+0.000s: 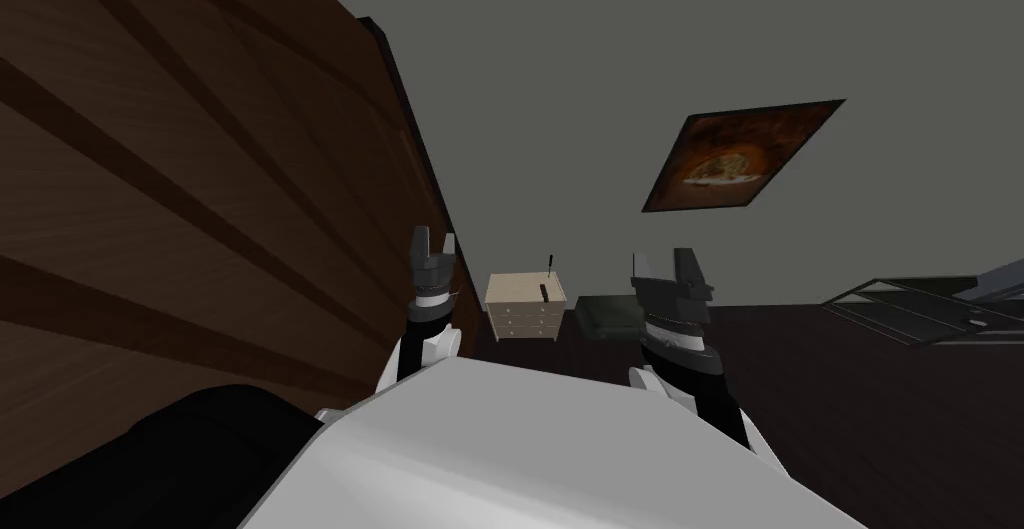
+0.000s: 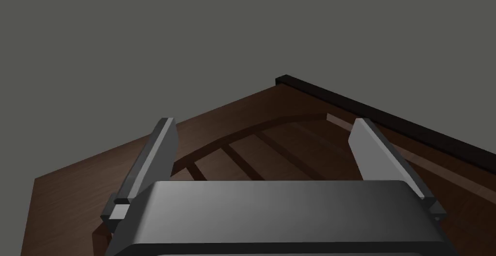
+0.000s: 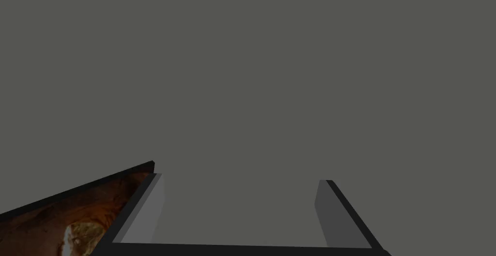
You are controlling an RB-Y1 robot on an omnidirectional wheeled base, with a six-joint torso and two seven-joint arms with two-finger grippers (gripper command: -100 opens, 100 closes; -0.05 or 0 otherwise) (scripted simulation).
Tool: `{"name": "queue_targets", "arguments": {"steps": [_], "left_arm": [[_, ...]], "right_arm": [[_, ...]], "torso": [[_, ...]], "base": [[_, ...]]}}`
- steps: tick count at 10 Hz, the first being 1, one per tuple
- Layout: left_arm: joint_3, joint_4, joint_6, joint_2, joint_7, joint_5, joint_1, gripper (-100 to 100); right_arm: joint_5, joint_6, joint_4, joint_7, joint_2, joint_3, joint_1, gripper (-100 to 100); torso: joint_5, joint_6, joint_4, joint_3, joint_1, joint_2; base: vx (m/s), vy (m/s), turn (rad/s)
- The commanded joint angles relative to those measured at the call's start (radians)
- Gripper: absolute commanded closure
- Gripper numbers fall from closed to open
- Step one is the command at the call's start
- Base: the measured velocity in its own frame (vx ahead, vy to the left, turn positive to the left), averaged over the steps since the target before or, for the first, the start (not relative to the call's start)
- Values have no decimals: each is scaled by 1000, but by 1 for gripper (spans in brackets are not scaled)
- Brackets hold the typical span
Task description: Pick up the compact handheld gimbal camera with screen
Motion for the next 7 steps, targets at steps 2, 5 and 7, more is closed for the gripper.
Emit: {"name": "queue_targets", "arguments": {"steps": [2, 5, 7], "left_arm": [[0, 0, 0, 0, 0, 0, 0, 0], [0, 0, 0, 0, 0, 0, 0, 0], [0, 0, 0, 0, 0, 0, 0, 0]], "right_arm": [[-30, 34, 33, -62, -45, -16, -9, -100], [-60, 68, 67, -124, -70, -31, -18, -100], [-98, 112, 109, -188, -90, -50, -30, -100]], "torso": [[0, -1, 0, 0, -1, 0], [-1, 0, 0, 0, -3, 0], [0, 0, 0, 0, -2, 1]], "base": [[-11, -16, 173], [-11, -31, 139], [-13, -19, 182]]}}
